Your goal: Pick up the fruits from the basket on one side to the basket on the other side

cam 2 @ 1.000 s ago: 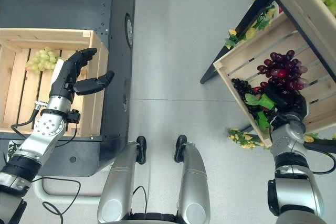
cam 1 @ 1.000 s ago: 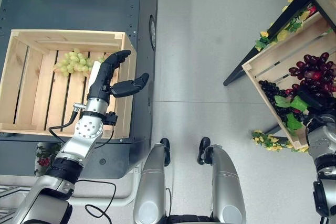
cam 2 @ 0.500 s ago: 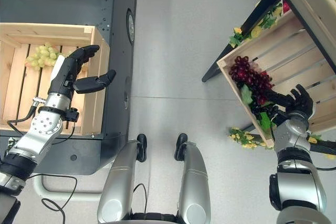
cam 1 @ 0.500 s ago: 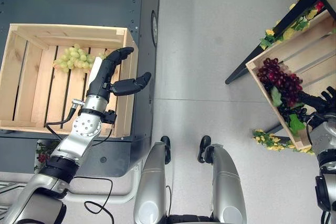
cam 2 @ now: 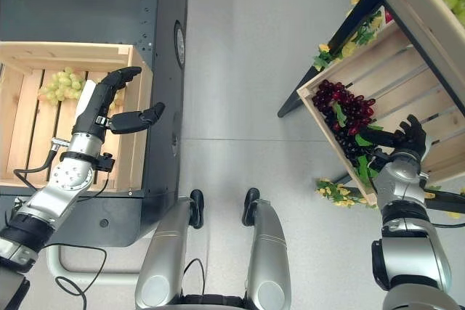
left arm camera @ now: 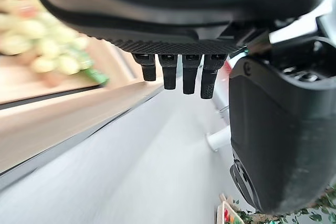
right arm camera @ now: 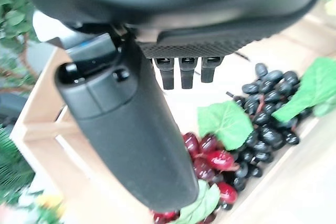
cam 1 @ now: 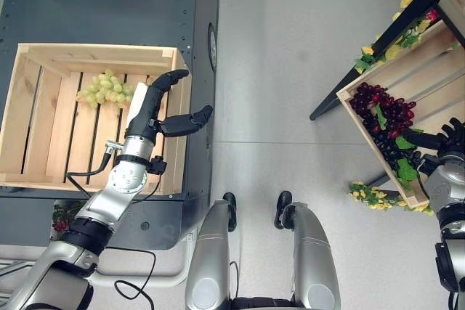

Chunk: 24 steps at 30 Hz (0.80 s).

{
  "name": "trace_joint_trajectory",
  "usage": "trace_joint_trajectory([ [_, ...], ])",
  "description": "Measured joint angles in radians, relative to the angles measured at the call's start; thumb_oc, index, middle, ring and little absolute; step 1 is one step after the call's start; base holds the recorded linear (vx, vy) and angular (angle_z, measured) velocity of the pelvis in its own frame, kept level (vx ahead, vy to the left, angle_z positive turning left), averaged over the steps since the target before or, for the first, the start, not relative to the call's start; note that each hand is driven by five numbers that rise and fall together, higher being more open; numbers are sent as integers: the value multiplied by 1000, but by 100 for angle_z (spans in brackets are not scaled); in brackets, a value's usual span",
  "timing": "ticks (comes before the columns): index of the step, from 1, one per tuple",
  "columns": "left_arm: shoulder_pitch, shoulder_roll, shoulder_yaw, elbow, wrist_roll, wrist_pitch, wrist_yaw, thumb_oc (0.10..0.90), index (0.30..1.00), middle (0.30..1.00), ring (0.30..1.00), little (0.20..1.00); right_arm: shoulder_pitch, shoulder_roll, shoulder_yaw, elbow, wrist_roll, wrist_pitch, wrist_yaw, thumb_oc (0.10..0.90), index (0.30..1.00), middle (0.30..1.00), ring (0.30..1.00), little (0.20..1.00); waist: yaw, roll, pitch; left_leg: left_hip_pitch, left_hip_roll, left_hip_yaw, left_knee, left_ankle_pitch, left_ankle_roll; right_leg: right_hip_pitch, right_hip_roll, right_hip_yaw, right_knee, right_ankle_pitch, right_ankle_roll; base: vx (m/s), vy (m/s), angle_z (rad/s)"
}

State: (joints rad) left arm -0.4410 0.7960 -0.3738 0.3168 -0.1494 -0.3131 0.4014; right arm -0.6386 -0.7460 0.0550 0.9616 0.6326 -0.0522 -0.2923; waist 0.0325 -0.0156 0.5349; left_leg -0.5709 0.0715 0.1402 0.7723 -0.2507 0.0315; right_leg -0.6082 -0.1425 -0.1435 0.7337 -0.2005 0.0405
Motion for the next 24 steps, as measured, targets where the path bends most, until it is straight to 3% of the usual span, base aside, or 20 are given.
trace_joint_trajectory([
  [3, -3, 0, 20, -1, 104, -1, 110, 800, 900, 900, 900, 900, 49, 16, 11, -97, -2, -13, 9, 800, 900, 900, 900, 900, -9, 0, 0, 13, 0, 3, -15, 2, -3, 8, 1, 0, -9, 0, 0, 3, 51, -2],
  [7, -20, -2, 89, 14, 135, -2, 199, 800, 900, 900, 900, 900, 107, 50, 41, -189, -21, -25, 30, 800, 900, 900, 900, 900, -21, 0, 0, 16, 3, 6, -23, 3, -6, 9, 1, -4, -13, -1, -3, 12, 70, -3],
  [16, -36, -45, 216, 132, 38, -13, 278, 800, 900, 900, 900, 900, 164, 90, 111, -213, -86, -25, 92, 800, 900, 900, 900, 900, -20, 0, 0, 20, -1, 9, -29, 3, -5, 9, -13, -6, -12, -3, -5, 8, 70, 0],
  [24, -79, -49, 222, 337, 43, -12, 321, 800, 900, 900, 900, 900, 158, 90, 116, -213, -86, -30, 153, 800, 900, 900, 900, 900, -19, 0, 0, 1, 1, 8, -33, 4, -6, -8, -12, -9, -17, -3, -5, 13, 54, 0],
])
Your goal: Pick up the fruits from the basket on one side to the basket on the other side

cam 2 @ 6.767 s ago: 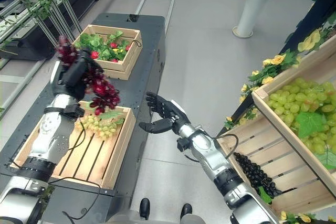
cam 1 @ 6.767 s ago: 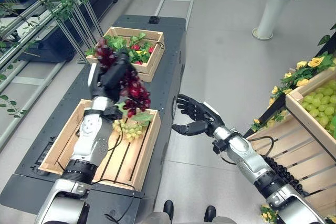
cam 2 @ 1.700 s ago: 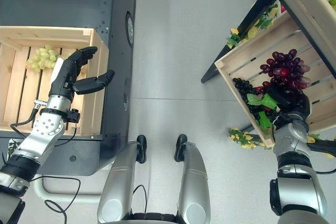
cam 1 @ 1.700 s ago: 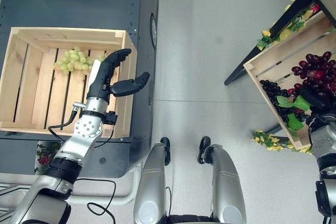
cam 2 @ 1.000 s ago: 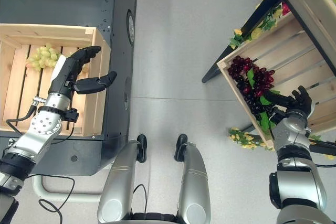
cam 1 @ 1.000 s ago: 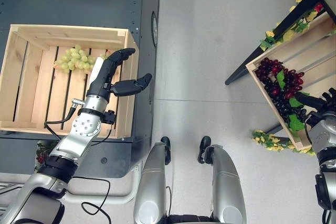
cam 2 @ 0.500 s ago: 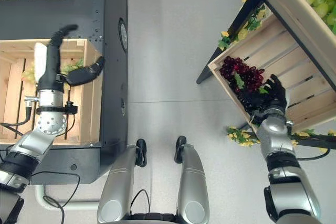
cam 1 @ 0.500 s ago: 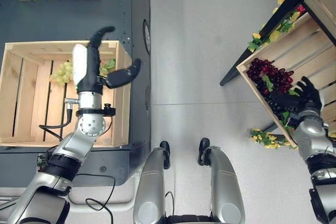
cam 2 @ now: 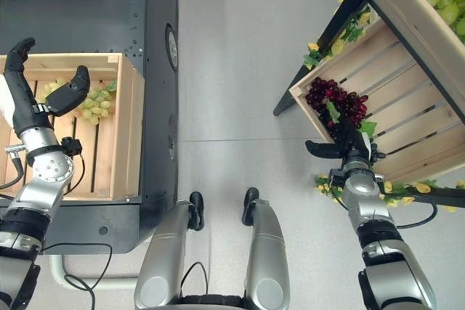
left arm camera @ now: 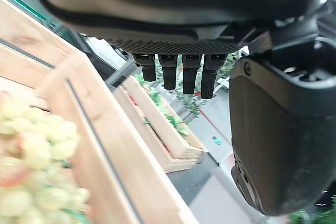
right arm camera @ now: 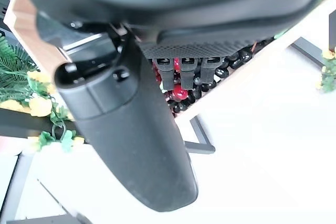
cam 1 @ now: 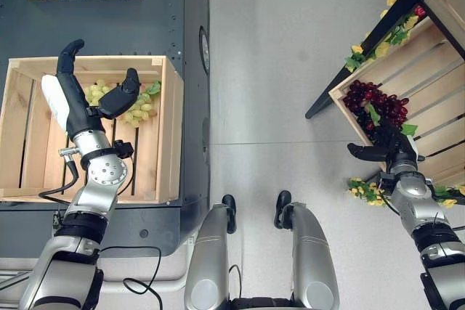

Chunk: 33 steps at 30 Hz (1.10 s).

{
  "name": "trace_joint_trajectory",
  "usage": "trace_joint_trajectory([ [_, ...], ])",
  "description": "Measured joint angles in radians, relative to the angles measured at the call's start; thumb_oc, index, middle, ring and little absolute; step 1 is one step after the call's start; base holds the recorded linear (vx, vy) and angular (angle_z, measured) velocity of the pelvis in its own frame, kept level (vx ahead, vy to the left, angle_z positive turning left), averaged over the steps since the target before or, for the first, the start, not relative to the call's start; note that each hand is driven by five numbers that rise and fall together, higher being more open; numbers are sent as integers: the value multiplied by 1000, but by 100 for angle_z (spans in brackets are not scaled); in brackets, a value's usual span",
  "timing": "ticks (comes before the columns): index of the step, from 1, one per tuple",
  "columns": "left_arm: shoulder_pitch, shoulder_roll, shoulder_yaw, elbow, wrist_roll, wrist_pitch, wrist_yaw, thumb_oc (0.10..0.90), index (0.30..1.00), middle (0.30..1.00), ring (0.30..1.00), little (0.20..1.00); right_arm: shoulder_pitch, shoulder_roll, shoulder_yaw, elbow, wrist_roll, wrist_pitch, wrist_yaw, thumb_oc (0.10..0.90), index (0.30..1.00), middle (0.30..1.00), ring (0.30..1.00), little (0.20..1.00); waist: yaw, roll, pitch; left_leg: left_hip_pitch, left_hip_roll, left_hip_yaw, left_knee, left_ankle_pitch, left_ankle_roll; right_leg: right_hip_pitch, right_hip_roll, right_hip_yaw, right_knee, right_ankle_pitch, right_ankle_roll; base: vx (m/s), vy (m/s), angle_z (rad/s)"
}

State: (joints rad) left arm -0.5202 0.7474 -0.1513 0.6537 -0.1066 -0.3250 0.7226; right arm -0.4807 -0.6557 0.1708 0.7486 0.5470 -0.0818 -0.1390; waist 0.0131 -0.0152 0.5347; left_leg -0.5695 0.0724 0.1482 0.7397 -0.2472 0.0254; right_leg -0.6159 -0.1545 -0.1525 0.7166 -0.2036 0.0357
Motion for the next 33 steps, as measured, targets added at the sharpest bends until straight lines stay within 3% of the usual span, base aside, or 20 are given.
trace_joint_trajectory([
  [14, -56, 46, -90, 252, 160, 124, -62, 800, 900, 900, 900, 900, -33, -25, 44, 0, 8, -58, 91, 800, 900, 900, 900, 900, -26, 0, 0, -29, -3, -5, -36, 3, -3, -22, -1, -23, -31, 3, 3, 2, 39, 1],
  [18, -116, 120, -210, 290, 330, 151, -80, 800, 900, 900, 900, 900, -82, -87, 120, -1, 6, -58, 122, 800, 900, 900, 900, 900, -24, 0, 0, -54, -4, -6, -38, 9, -3, -47, -5, -25, -29, 3, 2, -12, 33, 3],
  [33, -211, 241, -464, 359, 722, 166, -96, 800, 900, 900, 900, 900, -138, -133, 146, 43, 22, -99, 205, 800, 900, 900, 900, 900, -25, 0, 0, -109, -4, -8, -36, 13, -5, -96, -18, -52, -17, -4, -10, -6, 19, 3],
])
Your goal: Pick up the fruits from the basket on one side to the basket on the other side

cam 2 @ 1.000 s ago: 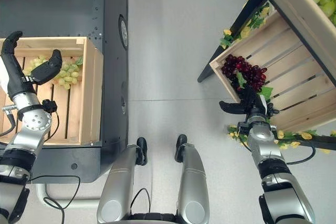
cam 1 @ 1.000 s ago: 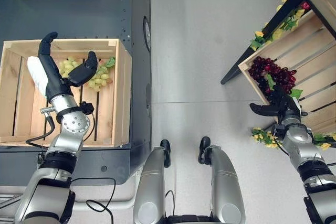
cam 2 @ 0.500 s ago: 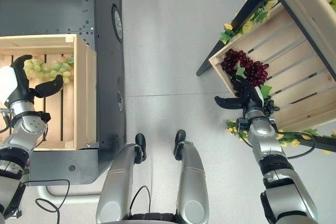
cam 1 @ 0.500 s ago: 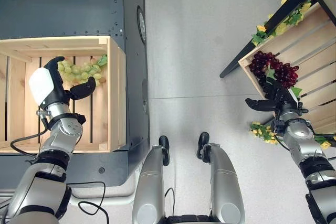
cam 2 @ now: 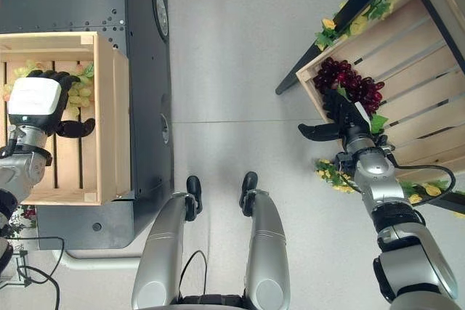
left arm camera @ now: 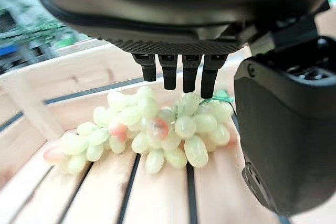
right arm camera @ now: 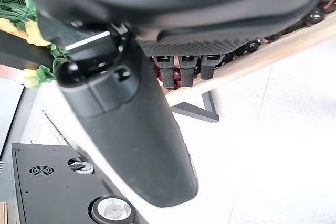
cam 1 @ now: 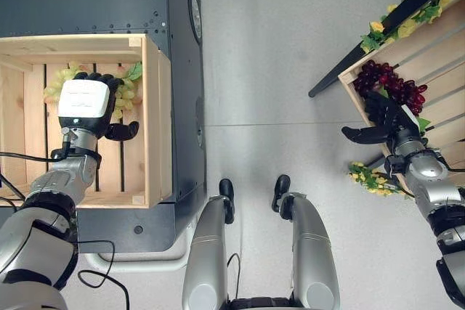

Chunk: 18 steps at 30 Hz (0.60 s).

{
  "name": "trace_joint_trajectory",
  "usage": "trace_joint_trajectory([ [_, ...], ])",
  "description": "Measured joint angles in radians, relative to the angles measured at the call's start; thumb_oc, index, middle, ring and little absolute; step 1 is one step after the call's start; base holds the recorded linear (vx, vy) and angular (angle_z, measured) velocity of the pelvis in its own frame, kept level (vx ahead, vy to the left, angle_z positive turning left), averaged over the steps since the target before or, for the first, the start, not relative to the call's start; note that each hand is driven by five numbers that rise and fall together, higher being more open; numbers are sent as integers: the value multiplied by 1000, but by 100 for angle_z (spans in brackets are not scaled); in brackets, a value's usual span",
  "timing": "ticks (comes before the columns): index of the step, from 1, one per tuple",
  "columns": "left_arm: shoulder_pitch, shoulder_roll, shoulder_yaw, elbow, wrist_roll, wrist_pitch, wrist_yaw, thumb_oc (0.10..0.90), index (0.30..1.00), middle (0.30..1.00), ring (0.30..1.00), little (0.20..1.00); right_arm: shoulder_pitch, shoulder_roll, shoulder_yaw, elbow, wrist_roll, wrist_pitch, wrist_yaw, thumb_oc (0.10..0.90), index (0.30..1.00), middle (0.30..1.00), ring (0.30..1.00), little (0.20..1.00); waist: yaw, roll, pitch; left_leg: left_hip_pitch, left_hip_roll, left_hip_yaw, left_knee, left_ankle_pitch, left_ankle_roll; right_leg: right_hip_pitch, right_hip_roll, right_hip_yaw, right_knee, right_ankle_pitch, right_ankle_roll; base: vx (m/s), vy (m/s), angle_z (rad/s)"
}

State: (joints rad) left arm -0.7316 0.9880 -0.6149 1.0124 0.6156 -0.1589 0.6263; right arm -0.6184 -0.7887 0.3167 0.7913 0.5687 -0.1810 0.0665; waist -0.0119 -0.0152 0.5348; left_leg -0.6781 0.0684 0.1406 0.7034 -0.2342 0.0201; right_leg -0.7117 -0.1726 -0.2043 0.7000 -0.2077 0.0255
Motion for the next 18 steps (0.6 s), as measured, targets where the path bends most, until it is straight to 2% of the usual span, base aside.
trace_joint_trajectory([
  [9, -19, 9, -15, 11, -3, 113, -2, 800, 900, 900, 900, 900, -8, -27, 13, 4, 30, -21, 34, 800, 900, 900, 900, 900, -1, 0, 0, -18, -2, -1, 0, 10, -3, -21, -8, -5, 16, -5, -7, 3, 5, 1],
  [18, -44, 9, -7, 45, -33, 132, 6, 800, 900, 900, 900, 900, -6, -35, 17, -6, 29, -22, 35, 800, 900, 900, 900, 900, -1, -1, -1, -38, 1, -13, 5, 18, -11, -30, -9, -27, 21, -8, -15, -10, 8, 5],
])
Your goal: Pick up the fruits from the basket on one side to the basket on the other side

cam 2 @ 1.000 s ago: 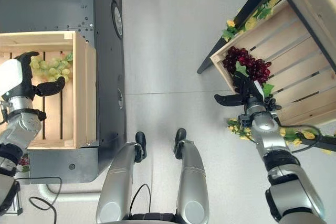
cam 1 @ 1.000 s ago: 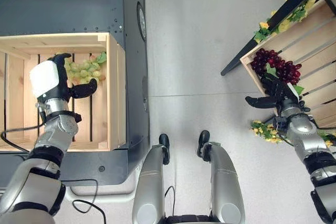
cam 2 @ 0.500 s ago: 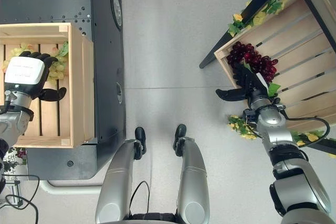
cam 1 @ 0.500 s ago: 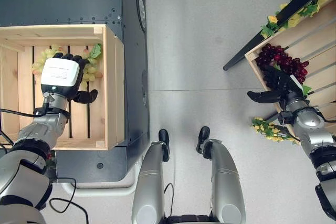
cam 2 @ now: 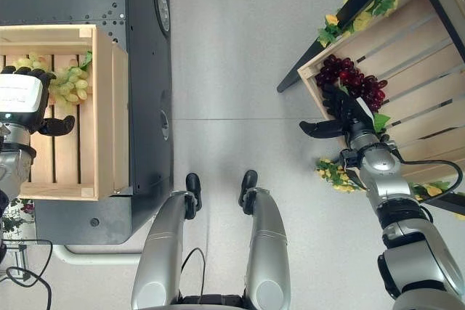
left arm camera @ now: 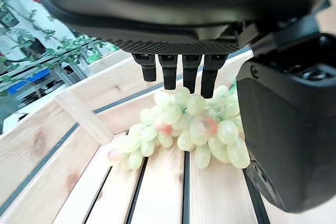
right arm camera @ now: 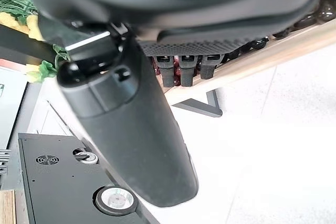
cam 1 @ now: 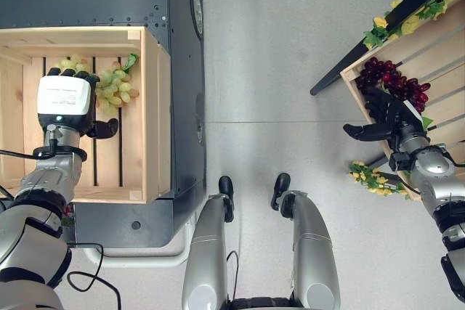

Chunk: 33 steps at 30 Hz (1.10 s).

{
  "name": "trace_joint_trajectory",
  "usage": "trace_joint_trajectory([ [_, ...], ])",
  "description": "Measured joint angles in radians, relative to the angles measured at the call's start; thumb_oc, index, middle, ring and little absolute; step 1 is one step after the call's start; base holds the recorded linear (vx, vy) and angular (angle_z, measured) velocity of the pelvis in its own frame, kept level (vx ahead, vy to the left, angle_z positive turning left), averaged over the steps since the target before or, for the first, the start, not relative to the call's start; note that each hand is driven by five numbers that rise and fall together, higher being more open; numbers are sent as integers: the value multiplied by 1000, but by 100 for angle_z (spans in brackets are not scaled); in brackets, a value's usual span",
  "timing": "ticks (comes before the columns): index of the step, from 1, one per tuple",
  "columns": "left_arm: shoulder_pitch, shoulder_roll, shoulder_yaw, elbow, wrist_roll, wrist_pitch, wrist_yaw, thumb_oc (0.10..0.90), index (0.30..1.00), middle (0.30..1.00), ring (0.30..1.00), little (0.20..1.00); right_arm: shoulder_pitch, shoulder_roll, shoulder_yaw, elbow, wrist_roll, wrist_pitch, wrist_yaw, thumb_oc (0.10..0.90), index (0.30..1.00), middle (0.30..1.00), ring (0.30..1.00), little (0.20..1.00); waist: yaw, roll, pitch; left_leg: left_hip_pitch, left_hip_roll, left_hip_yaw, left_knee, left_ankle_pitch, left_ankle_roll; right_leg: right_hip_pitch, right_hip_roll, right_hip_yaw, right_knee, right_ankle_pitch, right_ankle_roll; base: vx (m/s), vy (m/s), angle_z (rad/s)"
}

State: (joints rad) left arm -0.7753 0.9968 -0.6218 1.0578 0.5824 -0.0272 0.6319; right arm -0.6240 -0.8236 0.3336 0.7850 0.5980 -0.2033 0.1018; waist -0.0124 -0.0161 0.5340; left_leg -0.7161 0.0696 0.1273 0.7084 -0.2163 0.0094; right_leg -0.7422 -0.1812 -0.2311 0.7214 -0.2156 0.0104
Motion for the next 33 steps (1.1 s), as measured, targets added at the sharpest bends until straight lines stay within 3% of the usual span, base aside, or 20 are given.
trace_joint_trajectory([
  [21, -164, 0, -66, -14, 2, -11, -2, 800, 900, 900, 900, 900, -47, -19, 6, -8, 13, -2, 2, 800, 900, 900, 900, 900, -9, -21, -1, -114, 13, -13, 51, 2, 5, -86, 5, -18, 17, 10, -6, -10, 22, 1],
  [30, -183, 13, -118, -35, 7, 4, -65, 800, 900, 900, 900, 900, -55, -22, 7, -7, 48, -10, 8, 800, 900, 900, 900, 900, -11, -22, -1, -133, 15, -12, 59, 2, 6, -104, 7, -17, 14, 16, -7, -2, 3, -1],
  [31, -183, 13, -118, -35, 2, 7, -70, 712, 768, 768, 768, 768, -55, -22, 7, -7, 48, -11, 8, 800, 900, 900, 900, 900, -11, -22, -1, -133, 15, -12, 58, 2, 6, -104, 7, -17, 14, 16, -7, 0, 0, 0],
  [32, -183, 15, -118, -35, -4, 12, -82, 519, 479, 479, 479, 479, -55, -22, 7, -7, 48, -12, 8, 800, 900, 900, 900, 900, -11, -22, -1, -133, 15, -12, 58, 2, 6, -104, 7, -17, 13, 16, -7, 0, 0, 0],
  [33, -184, 18, -117, -36, -10, 13, -93, 400, 300, 300, 300, 300, -55, -22, 7, -7, 48, -13, 8, 800, 900, 900, 900, 900, -11, -22, -1, -133, 15, -12, 58, 2, 6, -104, 8, -17, 13, 16, -7, 0, 0, 0],
])
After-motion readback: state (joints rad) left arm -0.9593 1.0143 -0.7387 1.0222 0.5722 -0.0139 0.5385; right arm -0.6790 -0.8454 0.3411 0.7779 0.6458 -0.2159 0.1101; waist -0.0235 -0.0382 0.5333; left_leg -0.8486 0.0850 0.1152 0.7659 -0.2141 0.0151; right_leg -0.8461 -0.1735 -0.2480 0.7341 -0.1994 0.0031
